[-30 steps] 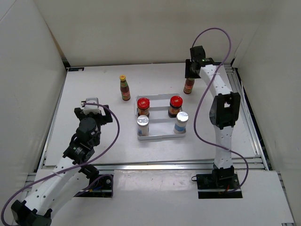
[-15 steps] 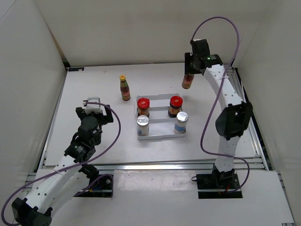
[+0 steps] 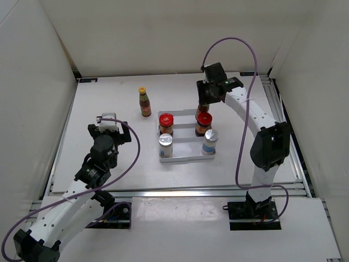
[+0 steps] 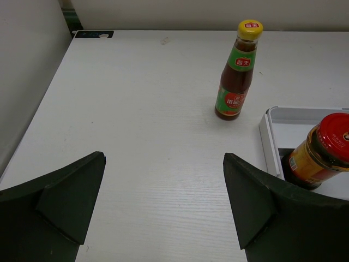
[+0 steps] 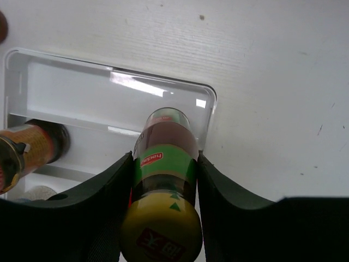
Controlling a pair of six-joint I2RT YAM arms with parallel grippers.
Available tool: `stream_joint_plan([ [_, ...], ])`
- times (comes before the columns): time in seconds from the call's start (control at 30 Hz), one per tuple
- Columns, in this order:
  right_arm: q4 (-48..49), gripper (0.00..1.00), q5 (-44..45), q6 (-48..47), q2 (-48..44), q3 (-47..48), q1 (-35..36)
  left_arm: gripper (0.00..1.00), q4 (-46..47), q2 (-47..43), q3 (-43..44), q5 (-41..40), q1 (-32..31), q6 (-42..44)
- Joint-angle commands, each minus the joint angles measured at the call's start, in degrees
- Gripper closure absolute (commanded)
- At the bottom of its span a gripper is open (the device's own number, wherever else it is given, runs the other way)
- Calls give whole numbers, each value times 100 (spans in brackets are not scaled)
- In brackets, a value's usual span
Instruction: Organize the condiment bottles
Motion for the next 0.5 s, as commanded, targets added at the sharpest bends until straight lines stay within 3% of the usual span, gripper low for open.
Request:
stream_joint_plan([
  [0.0, 700, 100, 36, 74, -232, 64, -18, 0, 77, -24, -19, -78, -15, 24],
  [0.23, 815, 100, 88, 74, 119, -190, -18, 0, 77, -24, -19, -25, -15, 24],
  [0.37, 867, 94, 141, 74, 356, -190, -18, 0, 77, -24, -19, -25, -15, 24],
  [0.47, 867, 83, 246, 74, 427, -138, -18, 0, 77, -24, -19, -25, -15, 24],
])
